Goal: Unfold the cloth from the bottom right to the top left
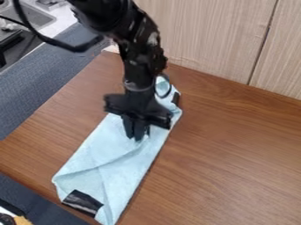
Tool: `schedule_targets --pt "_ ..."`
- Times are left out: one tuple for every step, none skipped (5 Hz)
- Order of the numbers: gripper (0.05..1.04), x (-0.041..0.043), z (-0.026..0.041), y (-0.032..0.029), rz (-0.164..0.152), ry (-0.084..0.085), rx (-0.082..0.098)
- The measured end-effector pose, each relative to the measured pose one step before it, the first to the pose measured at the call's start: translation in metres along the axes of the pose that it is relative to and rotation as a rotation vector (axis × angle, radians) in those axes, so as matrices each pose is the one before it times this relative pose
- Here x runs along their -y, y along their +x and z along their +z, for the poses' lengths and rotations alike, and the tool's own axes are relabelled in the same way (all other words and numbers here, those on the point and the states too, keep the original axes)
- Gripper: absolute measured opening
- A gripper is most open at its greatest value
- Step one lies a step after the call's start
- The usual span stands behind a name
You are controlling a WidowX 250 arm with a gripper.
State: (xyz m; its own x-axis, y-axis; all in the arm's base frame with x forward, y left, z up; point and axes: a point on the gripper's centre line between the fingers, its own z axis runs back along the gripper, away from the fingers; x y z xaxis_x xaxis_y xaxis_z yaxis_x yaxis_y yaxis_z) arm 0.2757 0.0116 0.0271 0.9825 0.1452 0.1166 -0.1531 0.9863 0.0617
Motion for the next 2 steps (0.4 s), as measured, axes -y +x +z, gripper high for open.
schedule_targets --pt "0.053 -0.01638 0.02438 0.00337 0.0476 -0.0043 0.0437" --pt "0.053 -0.01935 0.01896 0.00329 0.0611 0.0036 0.0290"
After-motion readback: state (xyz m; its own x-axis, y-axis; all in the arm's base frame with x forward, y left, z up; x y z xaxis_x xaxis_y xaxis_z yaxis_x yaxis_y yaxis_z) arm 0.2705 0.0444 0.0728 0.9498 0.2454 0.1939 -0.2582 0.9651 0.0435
